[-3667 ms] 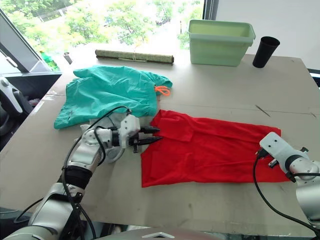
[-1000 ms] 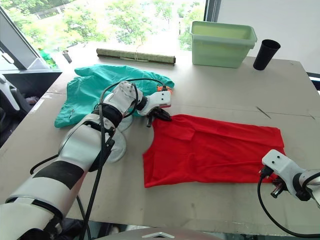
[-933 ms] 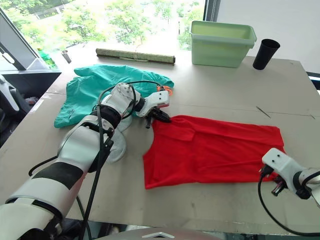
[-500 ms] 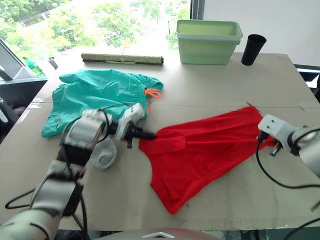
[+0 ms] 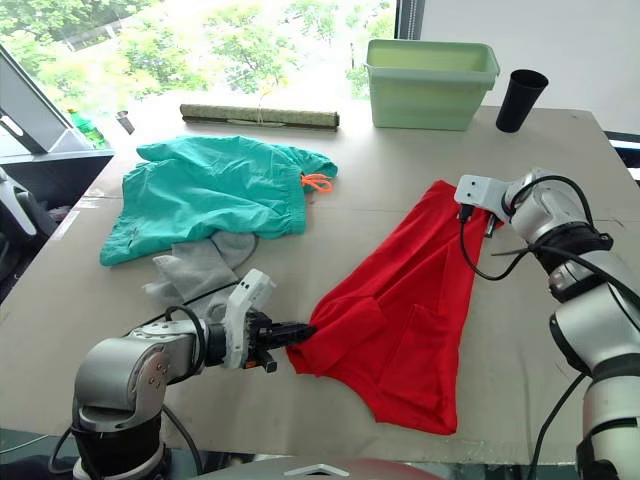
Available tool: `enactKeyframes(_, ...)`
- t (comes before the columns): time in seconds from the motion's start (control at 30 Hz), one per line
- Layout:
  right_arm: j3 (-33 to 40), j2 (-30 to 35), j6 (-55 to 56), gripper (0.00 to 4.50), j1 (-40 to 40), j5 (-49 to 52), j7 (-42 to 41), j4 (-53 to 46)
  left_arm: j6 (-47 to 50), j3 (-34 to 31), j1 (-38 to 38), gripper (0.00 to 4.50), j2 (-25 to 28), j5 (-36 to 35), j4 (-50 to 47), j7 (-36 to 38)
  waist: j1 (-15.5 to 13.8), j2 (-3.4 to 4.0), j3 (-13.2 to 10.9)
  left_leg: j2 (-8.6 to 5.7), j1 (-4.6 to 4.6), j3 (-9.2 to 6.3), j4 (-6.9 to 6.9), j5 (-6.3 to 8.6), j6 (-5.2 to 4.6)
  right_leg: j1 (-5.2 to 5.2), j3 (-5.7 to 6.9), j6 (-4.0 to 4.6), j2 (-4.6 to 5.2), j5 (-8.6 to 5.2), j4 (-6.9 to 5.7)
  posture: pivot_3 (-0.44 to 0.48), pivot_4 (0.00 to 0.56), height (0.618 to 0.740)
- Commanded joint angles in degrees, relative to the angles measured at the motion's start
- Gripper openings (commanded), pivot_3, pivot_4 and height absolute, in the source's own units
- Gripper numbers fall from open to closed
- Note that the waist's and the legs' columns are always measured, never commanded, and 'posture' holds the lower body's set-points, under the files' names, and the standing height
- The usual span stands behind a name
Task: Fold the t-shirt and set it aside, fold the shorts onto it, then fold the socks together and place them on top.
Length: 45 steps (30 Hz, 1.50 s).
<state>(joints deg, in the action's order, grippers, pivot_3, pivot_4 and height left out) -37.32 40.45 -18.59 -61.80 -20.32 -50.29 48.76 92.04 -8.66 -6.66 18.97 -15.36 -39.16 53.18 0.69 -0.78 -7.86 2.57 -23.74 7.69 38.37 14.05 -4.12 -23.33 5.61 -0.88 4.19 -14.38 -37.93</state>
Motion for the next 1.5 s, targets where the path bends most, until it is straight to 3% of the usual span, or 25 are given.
enactKeyframes(0.03,2.8,3.1,1.2,0.92,1.0,-1.1,-3.4,-1.5,0.4,-4.0,-1.4,1.12,1.0,-6.0,-1.3,0.8,-0.1,0.01,0.0,-0.01,-0.01,-0.02,0.0,0.0,0.0,0.0,0.03,0.0,0.03,0.0,0.01,0.0,0.15,0.74)
enactKeyframes(0.13,9.5,8.6,-6.1,2.16,8.4,1.1,-3.4,-14.3,-3.2,-7.1,-3.0,2.35,3.5,-11.6,0.7,4.3,-0.4,0.01,0.0,-0.1,-0.01,-0.18,0.01,0.01,0.0,0.14,0.2,0.01,0.17,0.0,0.07,0.0,0.15,0.74)
enactKeyframes(0.17,15.6,10.6,-13.3,2.3,13.7,4.6,-4.4,-24.5,-5.8,-6.9,-4.6,2.77,6.1,-13.5,2.5,6.7,-0.7,0.02,0.0,-0.13,-0.01,-0.22,0.01,0.01,0.01,0.16,0.24,0.01,0.23,0.0,0.08,0.0,0.15,0.74)
enactKeyframes(0.23,25.8,12.1,-25.1,2.3,22.2,10.5,-5.9,-41.2,-10.2,-5.6,-7.1,2.77,10.2,-15.8,6.3,9.2,-0.9,0.13,0.0,-0.19,-0.08,-0.37,-0.02,0.01,0.02,0.16,0.4,0.02,0.35,-0.01,0.08,0.0,0.15,0.74)
enactKeyframes(0.33,39.8,6.5,-36.7,2.3,31.6,17.7,-3.1,-61.4,-16.2,-0.2,-12.0,2.77,13.0,-16.0,13.0,9.5,0.0,0.38,-0.1,-0.18,0.01,-0.35,-0.06,0.02,0.03,0.18,0.41,0.03,0.39,0.0,0.06,0.0,0.15,0.74)
enactKeyframes(0.47,44.6,-1.5,-42.7,2.3,33.8,20.5,3.8,-69.9,-26.8,8.2,-13.2,2.77,17.1,-13.4,17.5,10.9,0.9,0.38,-0.1,-0.1,0.12,-0.26,-0.11,0.04,0.15,0.17,0.34,0.07,0.32,0.05,0.0,0.0,0.15,0.74)
enactKeyframes(0.6,41.1,-6.1,-44.5,2.3,30.0,20.4,9.8,-66.9,-33.2,13.6,-14.2,2.77,20.8,-11.6,20.4,11.7,0.7,0.37,-0.1,-0.15,0.02,-0.27,-0.09,0.0,0.1,0.09,0.38,0.12,0.33,0.07,0.01,0.0,0.15,0.74)
enactKeyframes(0.8,34.0,-13.7,-39.5,2.3,19.7,20.1,14.8,-49.7,-35.0,15.0,-12.3,2.77,25.8,-12.3,19.5,11.5,0.8,0.35,-0.1,-0.2,-0.06,-0.21,-0.16,-0.02,0.05,-0.03,0.33,0.14,0.34,0.07,0.02,0.0,0.15,0.74)
enactKeyframes(0.93,33.3,-21.5,-27.5,2.3,7.6,19.6,19.6,-19.2,-31.3,13.4,-4.6,2.77,29.4,-13.7,12.7,7.4,1.8,0.36,-0.2,-0.21,-0.03,-0.12,-0.21,-0.03,0.04,-0.04,0.26,0.13,0.29,0.07,0.03,0.0,0.15,0.74)
enactKeyframes(1.17,29.8,-24.7,-14.6,2.3,0.1,15.6,21.6,7.2,-30.2,15.6,0.4,2.77,28.1,-14.1,7.2,0.0,1.2,0.26,-0.2,-0.29,0.04,-0.15,-0.25,-0.03,0.04,0.07,0.23,0.1,0.3,0.07,0.07,0.0,0.15,0.74)
enactKeyframes(1.3,28.2,-25.6,-10.5,0.59,-1.3,13.8,21.5,13.5,-29.6,16.4,0.6,2.86,27.0,-15.4,6.6,-2.1,1.3,0.3,-0.2,-0.29,0.39,-0.17,-0.28,-0.01,0.07,0.4,0.23,0.1,0.32,0.06,0.06,0.0,0.15,0.74)
enactKeyframes(1.33,27.9,-25.7,-9.4,0.02,-1.6,13.5,21.6,14.5,-29.2,16.5,0.8,2.28,26.7,-16.1,6.1,-2.3,1.3,0.29,-0.2,-0.29,0.65,-0.18,-0.29,0.08,0.23,0.6,0.25,0.1,0.35,0.05,0.08,0.0,0.15,0.74)
enactKeyframes(1.43,28.2,-28.4,-1.5,0.0,-3.6,13.9,20.5,16.6,-25.5,13.6,2.6,1.35,24.3,-21.1,4.6,-3.2,1.6,0.27,-0.2,-0.29,0.86,-0.17,-0.31,0.15,0.35,0.79,0.23,0.11,0.4,0.04,0.08,0.0,0.15,0.74)
enactKeyframes(1.5,28.1,-29.9,2.0,0.0,-4.8,13.8,19.3,17.5,-23.9,11.9,3.7,0.36,23.2,-23.1,3.7,-4.5,2.1,0.27,-0.2,-0.28,0.87,-0.16,-0.34,0.14,0.36,0.77,0.21,0.09,0.4,0.06,0.06,0.0,0.15,0.74)
